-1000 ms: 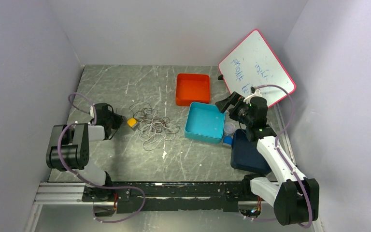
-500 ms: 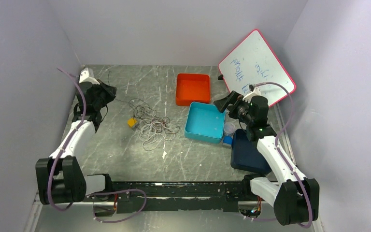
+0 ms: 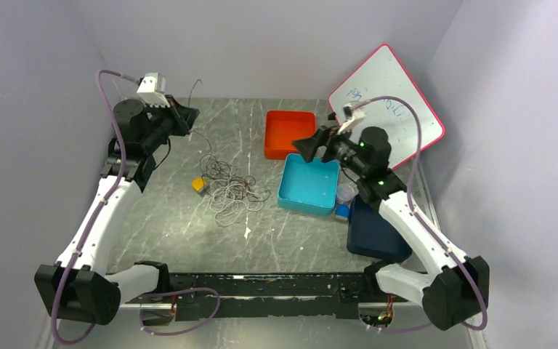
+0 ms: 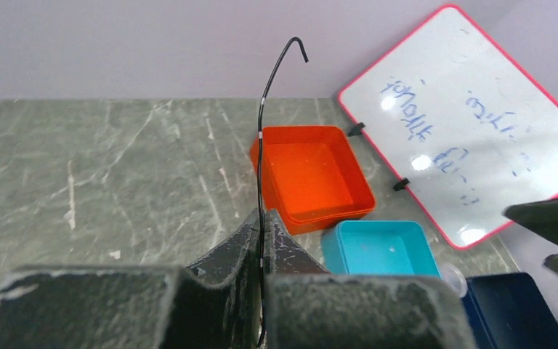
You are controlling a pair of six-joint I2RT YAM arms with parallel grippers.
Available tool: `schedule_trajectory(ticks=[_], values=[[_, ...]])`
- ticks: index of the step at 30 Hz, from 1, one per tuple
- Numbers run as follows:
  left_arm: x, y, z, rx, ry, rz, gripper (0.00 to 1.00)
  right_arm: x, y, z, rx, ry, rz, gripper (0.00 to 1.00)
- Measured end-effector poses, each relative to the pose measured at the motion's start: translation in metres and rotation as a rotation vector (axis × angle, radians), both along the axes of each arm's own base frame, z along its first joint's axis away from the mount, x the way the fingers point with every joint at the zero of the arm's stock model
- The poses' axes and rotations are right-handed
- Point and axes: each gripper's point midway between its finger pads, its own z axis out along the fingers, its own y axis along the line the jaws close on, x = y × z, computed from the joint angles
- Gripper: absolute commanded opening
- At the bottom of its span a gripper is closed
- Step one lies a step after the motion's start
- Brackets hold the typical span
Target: Untangle the cables
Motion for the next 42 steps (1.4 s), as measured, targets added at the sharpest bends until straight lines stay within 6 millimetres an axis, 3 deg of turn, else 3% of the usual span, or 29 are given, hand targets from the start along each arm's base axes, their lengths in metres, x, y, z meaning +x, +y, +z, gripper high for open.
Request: schedule_trajectory(ticks=[4,18,22,26,29,33,38,42], values=[[-0.012,-0.017,0.018,0.015,-0.034,-0.060,0.07,-0.015,0.056,0.010,-0.042,-0.075,0.154,0.95],[-0.033,-0.025,0.040,0.014,-0.015,-0.120,0.07,-0.032,0.225,-0.008,-0.054,-0.168,0.503,0.94],[-0.039,-0.027,0.049,0.011,-0.019,-0.138,0.07,-0.032,0.261,-0.023,-0.046,-0.173,0.540,0.91],[-0.044,-0.029,0.067,0.007,-0.044,-0.155,0.07,-0.023,0.284,-0.043,-0.051,-0.168,0.544,0.84],[-0.050,-0.029,0.092,0.002,-0.083,-0.162,0.07,-0.008,0.297,-0.058,-0.055,-0.164,0.532,0.74],[-0.058,-0.029,0.143,-0.019,-0.179,-0.164,0.07,0.001,0.308,-0.076,-0.064,-0.153,0.532,0.62],[-0.070,-0.034,0.216,-0.084,-0.310,-0.196,0.07,0.006,0.318,-0.086,-0.063,-0.169,0.532,0.54],[-0.072,-0.038,0.258,-0.120,-0.382,-0.219,0.07,0.012,0.324,-0.093,-0.078,-0.179,0.529,0.50]])
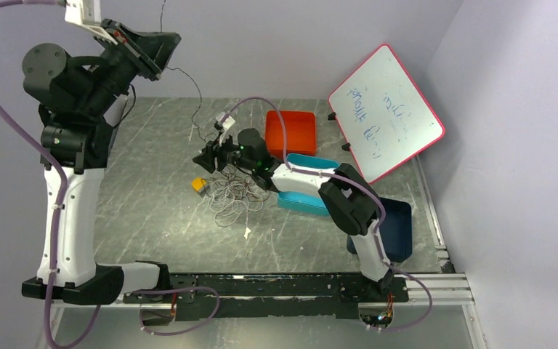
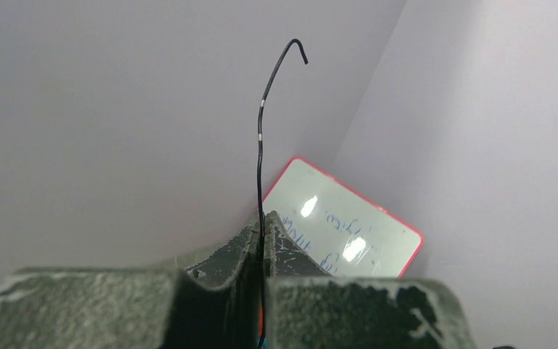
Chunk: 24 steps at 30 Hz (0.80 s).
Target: Untangle the cables
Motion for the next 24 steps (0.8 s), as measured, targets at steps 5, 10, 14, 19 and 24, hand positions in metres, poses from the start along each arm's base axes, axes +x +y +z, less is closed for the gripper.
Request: schedule_trajectory(ticks=[5,10,14,19,24], values=[[0.001,-0.001,0.029,-0.033,-0.046,-0.009,0.07,0.003,0.001,-0.010,-0.019,-0.008,-0.004,0.43],[0.002,0.002,0.048,-0.054,-0.082,0.007,0.07,-0.004,-0.003,-0.029,-0.043,0.012,0.011,0.42],[-0.001,0.008,0.066,-0.074,-0.125,0.044,0.07,-0.017,-0.016,-0.065,-0.095,0.059,0.027,0.44],[-0.008,0.019,0.080,-0.090,-0.165,0.102,0.07,-0.043,-0.044,-0.116,-0.192,0.140,0.036,0.45],[-0.012,0.028,0.085,-0.090,-0.189,0.152,0.07,-0.063,-0.067,-0.112,-0.208,0.149,0.042,0.52]])
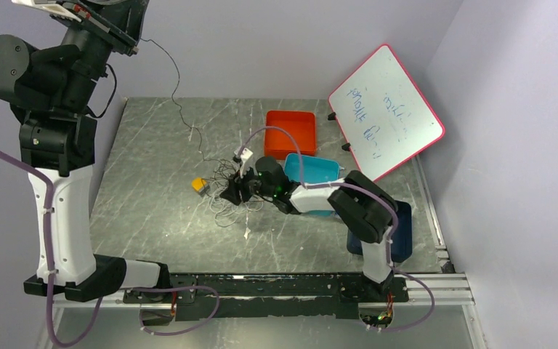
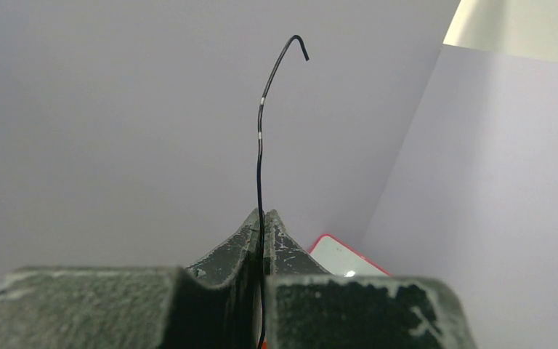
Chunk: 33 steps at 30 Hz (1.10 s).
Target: Untangle the cables
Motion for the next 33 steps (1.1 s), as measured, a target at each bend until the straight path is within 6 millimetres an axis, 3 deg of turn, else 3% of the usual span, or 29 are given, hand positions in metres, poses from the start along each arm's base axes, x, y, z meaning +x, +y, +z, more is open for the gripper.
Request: schedule_trajectory(ticks=[7,10,15,18,23,27,31,33], values=[[-0.006,0.007,0.005,0.006,-0.024,0.040,0.07,-0.006,-0.006,0.085,0.117,-0.139,0.019,0.67],[-0.011,0.009,0.008,0.006,-0.035,0.046,0.07,-0.001,-0.001,0.108,0.136,-0.200,0.035,0.73],[-0.022,0.011,0.013,0.008,-0.056,0.049,0.07,0.021,0.021,0.126,0.123,-0.296,0.072,0.74],[-0.027,0.012,0.016,0.008,-0.066,0.051,0.07,0.033,0.032,0.121,0.105,-0.310,0.093,0.73],[-0.030,0.012,0.016,0.009,-0.069,0.051,0.07,0.053,0.052,0.087,0.059,-0.287,0.130,0.62],[-0.031,0.013,0.016,0.009,-0.067,0.051,0.07,0.057,0.063,0.056,0.034,-0.235,0.155,0.46],[-0.033,0.015,0.012,0.010,-0.058,0.063,0.07,0.060,0.067,0.048,0.038,-0.208,0.147,0.30],[-0.034,0.018,0.007,0.015,-0.049,0.080,0.07,0.062,0.068,0.052,0.046,-0.214,0.131,0.15]])
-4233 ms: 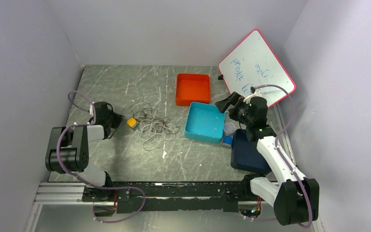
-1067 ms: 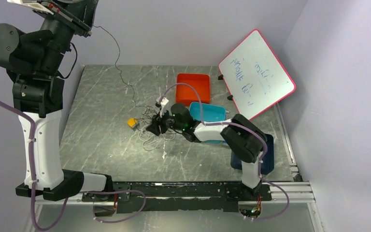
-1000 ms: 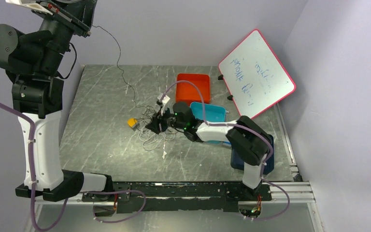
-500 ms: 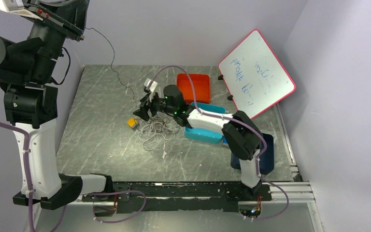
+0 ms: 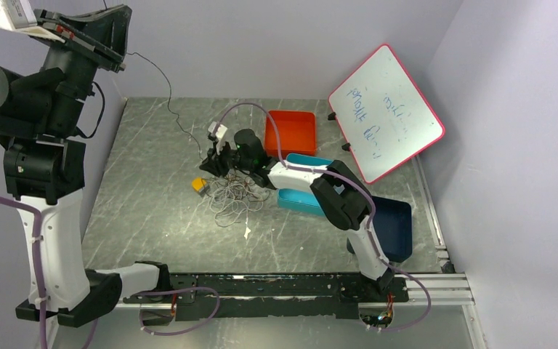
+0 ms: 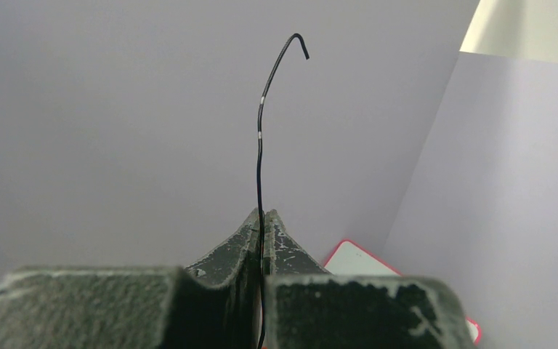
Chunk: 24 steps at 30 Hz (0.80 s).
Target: Untangle the cables
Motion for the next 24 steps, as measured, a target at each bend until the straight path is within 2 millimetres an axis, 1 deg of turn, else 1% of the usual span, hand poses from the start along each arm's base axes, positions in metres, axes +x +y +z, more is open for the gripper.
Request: schedule_trajectory(ticks=[2,5,8,10,13,16,19,22,24], values=[[-0.001,0.004,-0.007,0.004,0.012,0.025,0.07,0.003,0.000,0.006,0.011,-0.009,-0.014,0.01],[-0.003,0.012,-0.014,0.002,0.027,0.065,0.07,0.007,-0.003,0.020,0.032,-0.016,-0.035,0.00],[-0.004,0.019,-0.023,-0.001,0.045,0.107,0.07,0.009,-0.009,0.046,0.065,-0.037,-0.051,0.00],[-0.002,0.024,-0.031,-0.004,0.065,0.137,0.07,0.007,-0.015,0.075,0.099,-0.057,-0.060,0.00],[0.007,0.032,-0.052,-0.009,0.119,0.181,0.07,0.002,-0.024,0.124,0.159,-0.104,-0.069,0.00],[0.018,0.038,-0.079,-0.014,0.186,0.226,0.07,-0.004,-0.033,0.175,0.218,-0.152,-0.076,0.00],[0.029,0.042,-0.107,-0.014,0.252,0.253,0.07,-0.009,-0.039,0.215,0.256,-0.181,-0.077,0.00],[0.044,0.041,-0.141,-0.005,0.334,0.264,0.07,-0.015,-0.044,0.241,0.284,-0.191,-0.073,0.00],[0.052,0.041,-0.161,0.002,0.381,0.270,0.07,-0.020,-0.046,0.249,0.291,-0.181,-0.067,0.00]])
